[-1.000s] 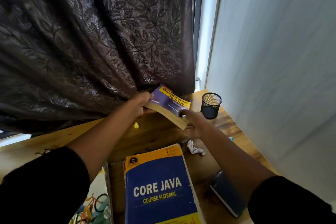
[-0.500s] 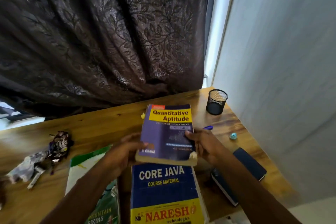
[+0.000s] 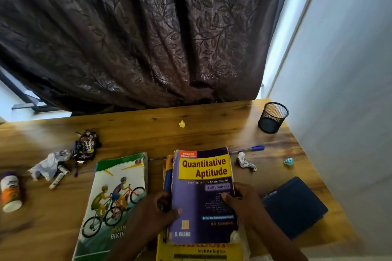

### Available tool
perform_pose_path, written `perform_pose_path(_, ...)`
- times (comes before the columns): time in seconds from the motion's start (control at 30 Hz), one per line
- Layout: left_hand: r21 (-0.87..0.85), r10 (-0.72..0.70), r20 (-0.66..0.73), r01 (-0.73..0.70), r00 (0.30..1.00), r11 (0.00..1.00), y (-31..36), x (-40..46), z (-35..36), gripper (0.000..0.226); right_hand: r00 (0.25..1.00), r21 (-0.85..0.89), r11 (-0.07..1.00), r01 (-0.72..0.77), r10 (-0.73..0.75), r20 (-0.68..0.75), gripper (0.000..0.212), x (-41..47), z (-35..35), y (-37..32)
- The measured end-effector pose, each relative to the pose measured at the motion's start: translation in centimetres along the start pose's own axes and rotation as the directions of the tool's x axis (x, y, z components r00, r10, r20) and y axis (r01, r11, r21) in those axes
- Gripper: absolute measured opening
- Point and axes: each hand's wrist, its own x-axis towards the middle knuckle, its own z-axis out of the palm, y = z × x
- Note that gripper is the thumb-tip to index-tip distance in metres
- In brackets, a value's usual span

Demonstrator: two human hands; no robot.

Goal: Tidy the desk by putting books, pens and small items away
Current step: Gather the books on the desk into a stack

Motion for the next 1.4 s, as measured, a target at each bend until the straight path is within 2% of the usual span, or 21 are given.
perform_pose_path(0.07,0.152,0.075,-0.074,-0.063,0.994,0.986,0.4,-0.2,-0.3,0.04,0.996,-0.175,0.984,0.046,-0.058,-0.063,0.009,-0.2,0.1,0.2)
perform_pose_path(0.13,0.24,0.114,-0.127,-0.081,0.985,0.967,0.4,-0.1,0.1,0.058,0.979,-0.373,0.926,0.063,-0.13,-0.157,0.014,-0.3,0.3,0.1)
perform_pose_path(0.2,0.26,0.117,-0.097,-0.088,0.988,0.961,0.8,-0.3,0.6,0.065,0.96,-0.471,0.881,0.052,-0.175,-0.22,0.021,-0.2,0.6,0.3)
perform_pose_path(0.27,0.187,0.122,-0.043,-0.112,0.992,0.976,1.1,-0.8,1.3,0.062,0.967,-0.441,0.893,0.087,-0.183,-0.18,0.028,-0.2,0.8,0.5)
perform_pose_path(0.37,0.128,0.081,-0.009,-0.079,0.997,0.989,1.4,-1.3,2.0,0.074,0.976,-0.381,0.916,0.124,-0.182,-0.12,0.029,-0.2,1.0,0.8)
perform_pose_path(0.57,0.136,0.04,0.042,-0.046,0.998,0.99,1.9,-0.8,1.9,0.072,0.959,-0.422,0.902,0.091,-0.193,-0.206,0.029,-0.1,1.0,0.0)
perform_pose_path(0.73,0.133,0.058,0.081,-0.068,0.995,0.989,1.6,-0.3,2.3,0.07,0.958,-0.43,0.9,0.072,-0.183,-0.222,0.033,-0.4,1.0,-0.4)
perform_pose_path(0.8,0.108,0.067,0.077,-0.075,0.995,0.991,1.5,-0.2,2.1,0.078,0.958,-0.422,0.902,0.087,-0.192,-0.211,0.033,-0.5,0.9,-0.3)
perform_pose_path(0.87,0.178,0.054,0.072,-0.066,0.996,0.982,1.1,0.2,2.7,0.09,0.962,-0.406,0.906,0.119,-0.207,-0.18,0.035,-0.8,0.7,-0.4)
perform_pose_path(0.93,0.391,0.051,0.024,-0.056,0.998,0.919,1.8,0.5,3.8,0.102,0.959,-0.408,0.901,0.144,-0.229,-0.168,0.036,-1.3,0.3,-0.6)
perform_pose_path(0.97,0.491,0.098,-0.002,-0.084,0.995,0.867,2.9,0.5,4.3,0.101,0.951,-0.424,0.894,0.142,-0.242,-0.192,0.036,-1.6,-0.1,-0.7)
perform_pose_path(1.0,0.52,0.187,-0.033,-0.143,0.982,0.842,4.4,0.1,4.7,0.095,0.939,-0.449,0.885,0.124,-0.252,-0.235,0.037,-1.9,-0.5,-0.8)
perform_pose_path(1.07,0.46,0.399,-0.073,-0.324,0.914,0.827,7.6,-0.7,5.7,0.079,0.904,-0.484,0.872,0.065,-0.257,-0.341,0.043,-2.7,-1.8,-0.6)
perform_pose_path(1.2,0.2,0.574,0.078,-0.576,0.815,0.792,12.2,-1.0,8.8,0.067,0.807,-0.519,0.85,-0.095,-0.24,-0.54,0.049,-4.1,-4.9,1.0)
perform_pose_path(1.3,0.136,0.623,0.224,-0.657,0.75,0.742,14.8,-0.3,11.5,0.065,0.752,-0.534,0.791,-0.298,-0.15,-0.642,0.061,-5.2,-6.8,2.6)
perform_pose_path(1.4,0.155,0.54,0.416,-0.642,0.732,0.751,16.5,1.4,14.4,0.061,0.748,-0.475,0.764,-0.437,0.016,-0.663,0.083,-6.6,-7.8,4.5)
